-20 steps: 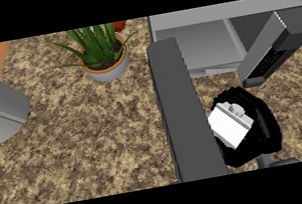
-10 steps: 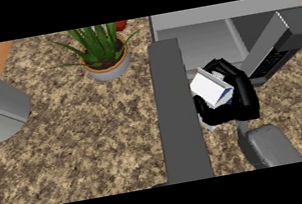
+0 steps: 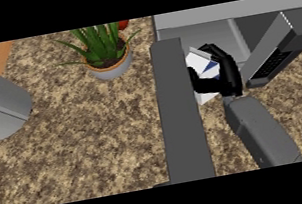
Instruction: Pick up the milk, place it into the microwave and close the microwave
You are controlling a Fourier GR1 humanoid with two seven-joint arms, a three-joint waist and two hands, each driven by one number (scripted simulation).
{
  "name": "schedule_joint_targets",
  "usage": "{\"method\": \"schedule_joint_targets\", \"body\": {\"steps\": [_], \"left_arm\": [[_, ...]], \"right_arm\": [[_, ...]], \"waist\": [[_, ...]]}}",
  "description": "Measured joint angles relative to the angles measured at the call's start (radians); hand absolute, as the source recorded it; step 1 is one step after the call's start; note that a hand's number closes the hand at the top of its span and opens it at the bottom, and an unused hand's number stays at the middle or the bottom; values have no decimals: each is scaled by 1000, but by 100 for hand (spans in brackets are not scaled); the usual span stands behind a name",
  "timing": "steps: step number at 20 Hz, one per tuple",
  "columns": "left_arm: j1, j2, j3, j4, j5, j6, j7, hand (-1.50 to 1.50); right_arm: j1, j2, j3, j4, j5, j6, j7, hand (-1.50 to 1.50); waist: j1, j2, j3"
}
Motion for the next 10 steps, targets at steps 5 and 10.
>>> {"method": "schedule_joint_targets", "body": {"steps": [5,10], "left_arm": [[-41,-5,-1,19,-17,4,16,-150],[-62,12,20,45,0,-19,19,-150]], "right_arm": [[-126,-34,-78,249,-9,45,-143,150],[-235,-55,-119,421,13,19,-267,150]], "waist": [[10,5,0],[23,11,1]]}}
